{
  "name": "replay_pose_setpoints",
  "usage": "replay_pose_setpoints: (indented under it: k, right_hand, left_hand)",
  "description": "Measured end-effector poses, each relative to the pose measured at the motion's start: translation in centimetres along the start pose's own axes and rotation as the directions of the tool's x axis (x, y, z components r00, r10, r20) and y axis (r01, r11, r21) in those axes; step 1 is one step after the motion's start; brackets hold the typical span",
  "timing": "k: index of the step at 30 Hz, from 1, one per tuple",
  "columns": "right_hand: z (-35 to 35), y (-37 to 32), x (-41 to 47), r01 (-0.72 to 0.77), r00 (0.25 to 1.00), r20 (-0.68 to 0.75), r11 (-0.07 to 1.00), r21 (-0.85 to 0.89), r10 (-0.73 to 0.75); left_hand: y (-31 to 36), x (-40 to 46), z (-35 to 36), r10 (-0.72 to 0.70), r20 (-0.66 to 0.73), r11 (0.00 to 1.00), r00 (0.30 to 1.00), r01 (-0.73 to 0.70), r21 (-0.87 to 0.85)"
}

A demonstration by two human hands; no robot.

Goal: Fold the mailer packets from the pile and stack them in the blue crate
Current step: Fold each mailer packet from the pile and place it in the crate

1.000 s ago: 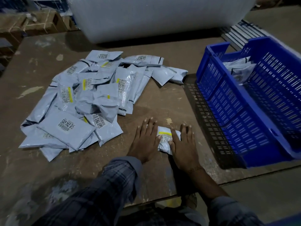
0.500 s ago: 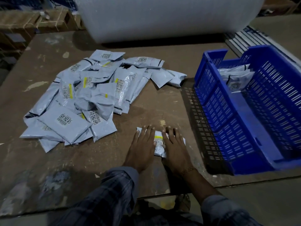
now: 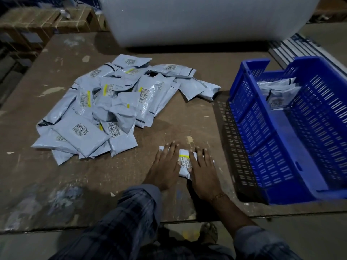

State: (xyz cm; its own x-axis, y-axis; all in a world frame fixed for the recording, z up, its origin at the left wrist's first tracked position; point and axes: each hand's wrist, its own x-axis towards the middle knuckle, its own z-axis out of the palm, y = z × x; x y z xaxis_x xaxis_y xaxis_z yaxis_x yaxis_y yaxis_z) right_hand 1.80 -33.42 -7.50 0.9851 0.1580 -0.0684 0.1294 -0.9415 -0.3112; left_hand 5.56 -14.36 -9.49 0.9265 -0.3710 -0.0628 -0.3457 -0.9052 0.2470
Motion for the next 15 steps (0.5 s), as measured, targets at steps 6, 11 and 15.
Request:
replay_pose_setpoints:
  k: [6, 11, 15]
  right_hand:
    - [-1.9, -0.3, 0.4, 0.023, 1.0, 0.004, 0.999, 0.025, -0.023]
    - [-4.4, -0.6, 1.2, -0.068, 0.99, -0.127, 0.997, -0.021, 0.064]
    - [-9.7, -1.1, 1.3, -0.176, 0.949, -0.279, 0.981, -0.08, 0.148]
  left_hand:
    - [0.1, -0.9, -0.7, -0.047, -0.066, 0.985, 0.997, 0.035, -0.168]
    - [-0.5, -0.1, -1.1, -0.166, -0.113, 0.925, 0.98, 0.115, -0.362]
    - [-0.9, 1.5, -2.3, -0.268, -0.137, 0.892, 0.954, 0.192, -0.409]
